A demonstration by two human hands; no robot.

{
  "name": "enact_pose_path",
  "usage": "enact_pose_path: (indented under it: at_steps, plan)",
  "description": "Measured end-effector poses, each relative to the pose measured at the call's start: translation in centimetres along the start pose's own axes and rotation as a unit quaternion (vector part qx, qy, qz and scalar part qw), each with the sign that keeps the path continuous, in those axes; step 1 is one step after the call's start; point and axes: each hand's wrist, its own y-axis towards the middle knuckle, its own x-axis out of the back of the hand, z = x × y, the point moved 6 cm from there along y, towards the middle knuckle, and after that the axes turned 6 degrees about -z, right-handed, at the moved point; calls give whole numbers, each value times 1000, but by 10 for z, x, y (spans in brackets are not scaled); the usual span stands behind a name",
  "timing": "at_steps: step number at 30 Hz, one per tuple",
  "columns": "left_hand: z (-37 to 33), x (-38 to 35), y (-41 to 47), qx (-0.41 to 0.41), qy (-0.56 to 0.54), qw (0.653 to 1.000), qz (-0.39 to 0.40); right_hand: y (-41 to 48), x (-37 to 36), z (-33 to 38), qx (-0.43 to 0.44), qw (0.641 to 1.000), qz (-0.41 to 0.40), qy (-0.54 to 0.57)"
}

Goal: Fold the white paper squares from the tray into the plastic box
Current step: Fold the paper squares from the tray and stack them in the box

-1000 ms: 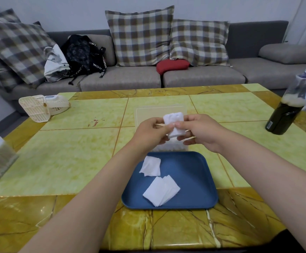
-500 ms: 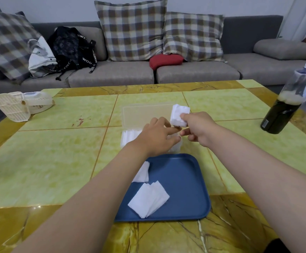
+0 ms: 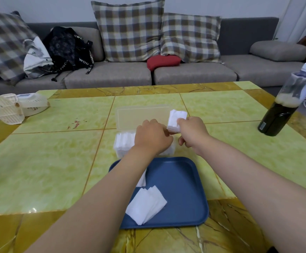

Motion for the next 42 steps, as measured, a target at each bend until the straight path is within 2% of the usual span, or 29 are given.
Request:
enact_pose_path:
  at_steps: [3,8,12,15,18,22,28,34,36,39,42]
  plan:
    - [0,0,4,6,23,1000,17,0,0,2,49,997,-5,-59]
    - [9,3,9,1,51,997,54,-7,-2,12,176,976,-3,-127]
    - [16,5,9,-17,113,991,68,-16,-14,13,223,962,39,-155]
    - [26,8,11,-13,165,983,84,-22,-22,17,258,943,33,-210]
    - [46,15,14,23,224,970,91,-22,-24,21,263,926,-4,-273]
    - [55,16,11,49,214,971,99,-26,-30,31,251,902,-35,-350]
    - [57,14,5,59,178,980,71,-31,-55,45,212,845,-31,-490]
    - [55,14,0,42,192,978,72,-35,-68,53,199,794,1,-574]
    - [54,13,-1,22,185,979,84,-33,-69,52,169,803,8,-571]
    - [53,17,-6,-6,128,986,107,-29,-66,50,140,835,11,-532]
    - [56,25,-11,-12,42,993,110,-22,-63,47,110,859,62,-497]
